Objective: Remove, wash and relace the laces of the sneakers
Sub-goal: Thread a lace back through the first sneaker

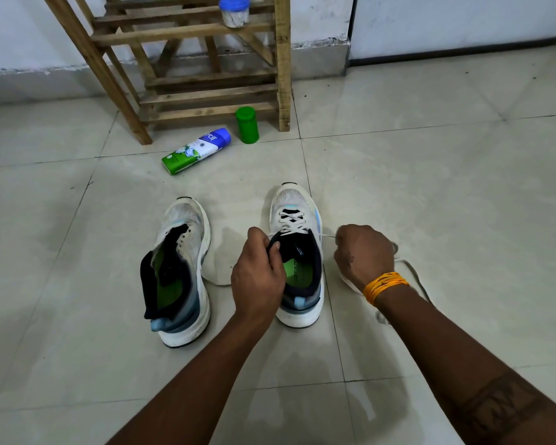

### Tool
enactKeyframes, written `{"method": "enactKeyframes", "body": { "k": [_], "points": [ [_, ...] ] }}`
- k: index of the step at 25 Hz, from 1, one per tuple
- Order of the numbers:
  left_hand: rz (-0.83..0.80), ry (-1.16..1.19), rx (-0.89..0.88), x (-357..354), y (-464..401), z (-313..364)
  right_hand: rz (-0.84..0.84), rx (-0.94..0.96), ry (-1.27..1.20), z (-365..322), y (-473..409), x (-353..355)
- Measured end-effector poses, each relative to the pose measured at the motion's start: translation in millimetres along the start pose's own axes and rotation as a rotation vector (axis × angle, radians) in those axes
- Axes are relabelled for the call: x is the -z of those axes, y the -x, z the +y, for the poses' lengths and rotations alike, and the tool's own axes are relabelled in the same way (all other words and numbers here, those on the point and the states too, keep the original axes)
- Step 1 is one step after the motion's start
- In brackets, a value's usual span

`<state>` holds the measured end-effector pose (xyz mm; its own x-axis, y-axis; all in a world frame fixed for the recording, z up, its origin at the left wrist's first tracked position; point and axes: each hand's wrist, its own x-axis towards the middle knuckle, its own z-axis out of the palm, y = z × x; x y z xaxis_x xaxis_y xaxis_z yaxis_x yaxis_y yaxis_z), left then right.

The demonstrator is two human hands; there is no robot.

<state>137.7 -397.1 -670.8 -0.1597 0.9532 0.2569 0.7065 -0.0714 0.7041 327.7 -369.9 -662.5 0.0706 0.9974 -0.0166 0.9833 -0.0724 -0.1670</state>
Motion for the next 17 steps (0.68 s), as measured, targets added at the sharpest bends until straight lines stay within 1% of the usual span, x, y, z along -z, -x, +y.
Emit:
{"method": "enactKeyframes", "body": {
  "k": [1,3,7,9,14,17],
  "points": [
    [-0.002,-0.006,0.002,0,0,0,-0.037,-0.046,0.026,3,1,-3],
    [-0.006,-0.022,0.000,1,0,0,-0.044,-0.026,0.016,1,1,-4],
    [0.007,-0.031,-0.006,0,1,2,0.152,0.113,-0.157,-17,0,4],
    [0.012,-0.041,-0.002,-1,1,3,0.192,0.101,-0.133,-17,0,2],
    [0.007,-0.047,0.028,-1,1,4,0.186,0.001,-0.056,-19,3,-7],
    [0.022,-0.055,-0.031,0,1,2,0.315,0.046,-0.037,-19,7,3]
  ]
}}
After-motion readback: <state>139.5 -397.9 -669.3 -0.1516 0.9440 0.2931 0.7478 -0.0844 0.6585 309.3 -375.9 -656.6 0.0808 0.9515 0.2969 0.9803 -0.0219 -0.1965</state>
